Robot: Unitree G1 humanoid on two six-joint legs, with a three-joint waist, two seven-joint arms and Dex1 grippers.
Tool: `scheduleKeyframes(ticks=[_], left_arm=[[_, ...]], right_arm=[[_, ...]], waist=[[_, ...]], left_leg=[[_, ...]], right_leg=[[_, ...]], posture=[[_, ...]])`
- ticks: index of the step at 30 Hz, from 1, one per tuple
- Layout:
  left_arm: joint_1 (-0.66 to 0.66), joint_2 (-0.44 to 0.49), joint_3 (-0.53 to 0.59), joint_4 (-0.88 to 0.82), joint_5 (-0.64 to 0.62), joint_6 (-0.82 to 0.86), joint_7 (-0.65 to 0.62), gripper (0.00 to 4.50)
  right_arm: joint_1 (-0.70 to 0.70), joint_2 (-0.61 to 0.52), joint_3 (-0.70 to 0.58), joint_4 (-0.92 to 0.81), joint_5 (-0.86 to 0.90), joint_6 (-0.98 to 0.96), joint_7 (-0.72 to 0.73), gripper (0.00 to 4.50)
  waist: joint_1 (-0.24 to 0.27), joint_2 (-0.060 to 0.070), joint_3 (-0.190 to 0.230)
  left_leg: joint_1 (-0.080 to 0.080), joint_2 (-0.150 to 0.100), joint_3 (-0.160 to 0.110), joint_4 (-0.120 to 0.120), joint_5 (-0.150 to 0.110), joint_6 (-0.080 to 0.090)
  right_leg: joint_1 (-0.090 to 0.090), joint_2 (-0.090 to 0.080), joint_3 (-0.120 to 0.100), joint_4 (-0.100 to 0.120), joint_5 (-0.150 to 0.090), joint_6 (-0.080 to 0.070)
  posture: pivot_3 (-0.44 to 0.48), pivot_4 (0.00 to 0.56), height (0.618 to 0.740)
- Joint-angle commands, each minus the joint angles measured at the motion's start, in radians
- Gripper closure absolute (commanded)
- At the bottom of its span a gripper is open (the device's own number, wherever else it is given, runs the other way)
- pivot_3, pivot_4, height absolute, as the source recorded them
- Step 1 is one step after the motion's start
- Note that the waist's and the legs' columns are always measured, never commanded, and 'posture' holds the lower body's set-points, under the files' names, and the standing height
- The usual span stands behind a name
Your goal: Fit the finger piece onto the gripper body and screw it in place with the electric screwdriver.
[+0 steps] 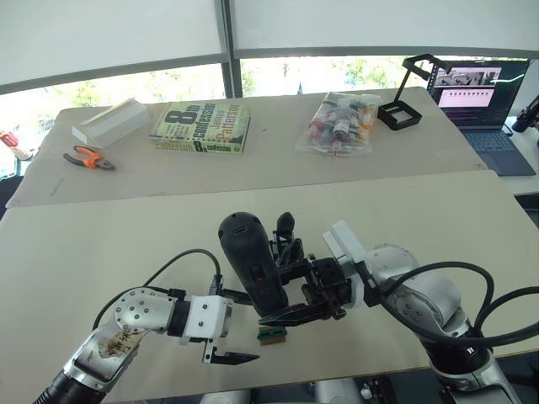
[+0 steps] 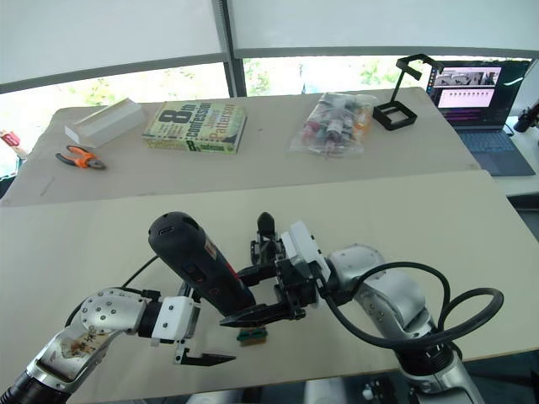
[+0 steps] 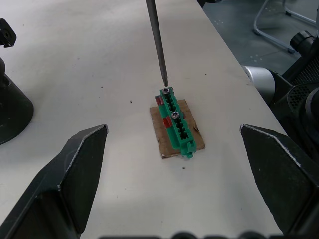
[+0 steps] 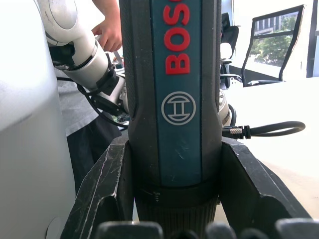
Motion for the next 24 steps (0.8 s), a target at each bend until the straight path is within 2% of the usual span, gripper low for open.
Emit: scheduleKeyframes(ticks=[1, 24], left_arm=[[-0.007, -0.003, -0.001, -0.013, -0.005, -0.009, 0.001, 0.0], [-0.006, -0.003, -0.001, -0.011, -0.003, -0.011, 0.003, 0.0]], right_arm=[[-0.004, 0.006, -0.007, -0.029, 0.017, -0.028, 0.02, 2.58], [-0.004, 0.011, -0.012, -0.017, 0.005, -0.036, 0.034, 2.58]], waist=[[0.0, 0.0, 0.0], [0.0, 0.0, 0.0]], left_leg=[[0.0, 0.0, 0.0, 0.0, 0.0, 0.0], [0.0, 0.0, 0.0, 0.0, 0.0, 0.0]], right_leg=[[0.0, 0.0, 0.0, 0.0, 0.0, 0.0], [0.0, 0.0, 0.0, 0.0, 0.0, 0.0]], posture=[[0.0, 0.15, 0.738], [0.0, 0.15, 0.738]])
